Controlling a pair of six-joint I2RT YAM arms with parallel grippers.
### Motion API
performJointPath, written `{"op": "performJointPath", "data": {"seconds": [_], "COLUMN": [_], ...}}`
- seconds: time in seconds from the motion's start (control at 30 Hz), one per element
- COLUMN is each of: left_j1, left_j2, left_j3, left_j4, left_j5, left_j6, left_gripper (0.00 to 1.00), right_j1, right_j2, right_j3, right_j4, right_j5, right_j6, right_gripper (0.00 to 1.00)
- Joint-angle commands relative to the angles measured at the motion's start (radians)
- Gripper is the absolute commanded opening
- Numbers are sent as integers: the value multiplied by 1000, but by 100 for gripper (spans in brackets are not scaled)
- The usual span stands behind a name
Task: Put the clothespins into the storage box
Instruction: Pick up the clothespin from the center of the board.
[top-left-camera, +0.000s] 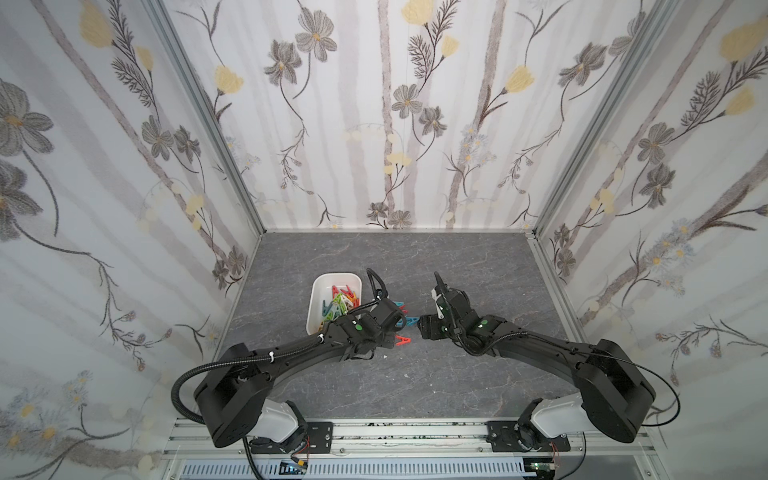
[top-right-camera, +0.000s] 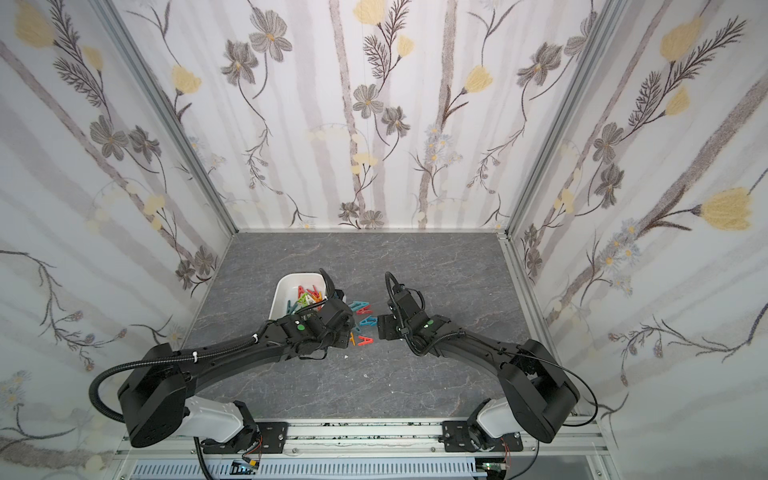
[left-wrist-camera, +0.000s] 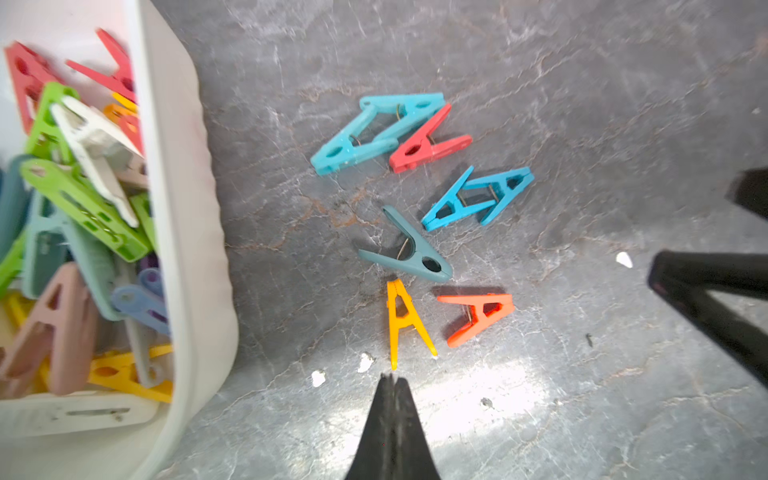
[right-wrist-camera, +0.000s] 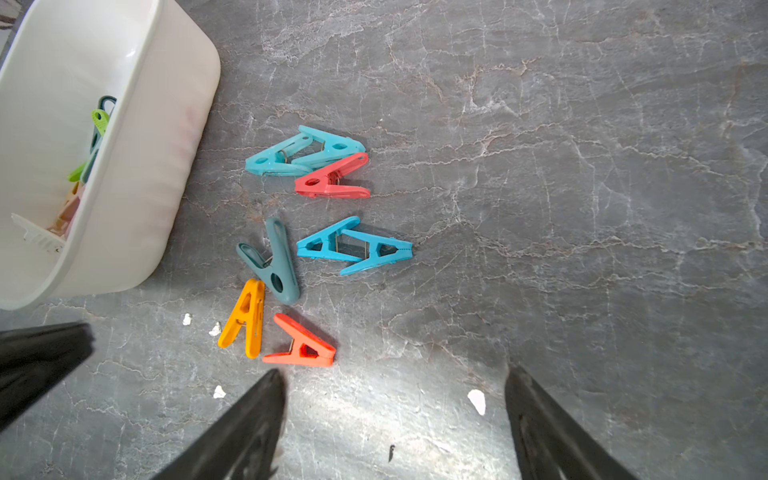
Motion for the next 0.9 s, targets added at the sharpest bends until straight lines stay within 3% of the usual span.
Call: {"op": "performJointPath", "data": {"seconds": [0.0,0.17,0.37,0.87], "left_j1": [38,125,81,42], "left_j2": [-63,-135,-96,146], "left_j3": [-29,-81,-153,-113], "left_j4": [3,37,170,245], "left_j5": [50,103,176,160], "left_j6": [27,16,-8,58], "left_gripper": [0,2,27,26], "right_j1": [0,1,4,3], "right_j2": [36,49,52,33], "right_j3": [25,49,36,11], "right_j4": [39,29,33,35], "right_j5": [-13,-23,-24,-15], "right_j6": [8,4,13,19], "right_gripper": [83,82,81,81]}}
